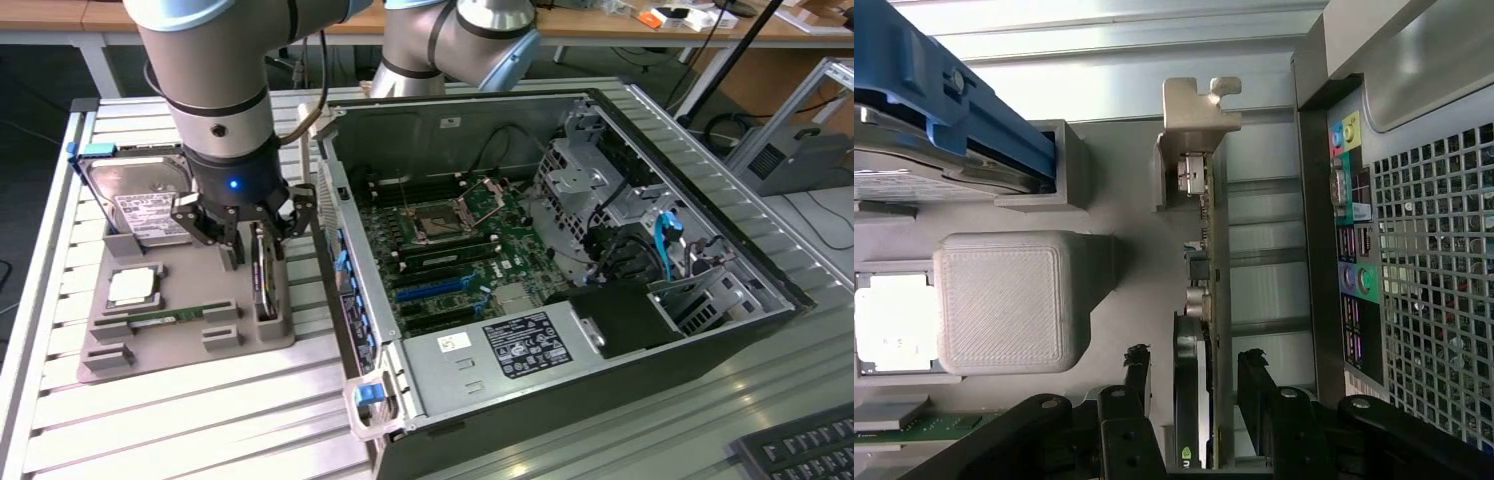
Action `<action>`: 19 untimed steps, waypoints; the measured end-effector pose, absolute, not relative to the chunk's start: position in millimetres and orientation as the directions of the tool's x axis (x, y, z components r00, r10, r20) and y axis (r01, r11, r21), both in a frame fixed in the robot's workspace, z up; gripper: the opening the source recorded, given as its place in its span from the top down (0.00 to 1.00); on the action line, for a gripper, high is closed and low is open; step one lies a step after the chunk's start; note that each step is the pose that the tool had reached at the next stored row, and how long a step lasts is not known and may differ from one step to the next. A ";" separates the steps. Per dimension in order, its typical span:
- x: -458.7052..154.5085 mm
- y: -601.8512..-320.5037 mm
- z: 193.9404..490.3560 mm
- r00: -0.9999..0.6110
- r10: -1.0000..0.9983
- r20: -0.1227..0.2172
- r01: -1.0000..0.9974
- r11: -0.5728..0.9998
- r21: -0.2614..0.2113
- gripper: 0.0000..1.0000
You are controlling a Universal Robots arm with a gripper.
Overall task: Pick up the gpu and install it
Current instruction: 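Pick up the gpu and move the gpu toward the slot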
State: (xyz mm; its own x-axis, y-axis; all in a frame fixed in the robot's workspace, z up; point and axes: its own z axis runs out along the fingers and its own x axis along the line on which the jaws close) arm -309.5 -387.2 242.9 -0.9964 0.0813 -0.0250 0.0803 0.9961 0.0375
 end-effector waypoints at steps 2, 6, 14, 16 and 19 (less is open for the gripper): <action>-309.5 -387.2 243.0 -0.996 0.081 -0.025 0.080 0.996 0.038 0.52; -309.5 -387.2 242.9 -0.996 0.081 -0.025 0.080 0.996 0.038 0.66; -309.5 -387.2 243.0 -0.996 0.081 -0.025 0.080 0.996 0.038 0.73; -309.5 -387.2 243.0 -0.996 0.081 -0.025 0.080 0.996 0.038 0.73; -309.5 -387.2 242.9 -0.996 0.081 -0.025 0.080 0.996 0.037 0.73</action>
State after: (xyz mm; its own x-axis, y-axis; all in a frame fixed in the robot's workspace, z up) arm -309.5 -387.2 242.9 -0.9964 0.0814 -0.0251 0.0804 0.9961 0.0367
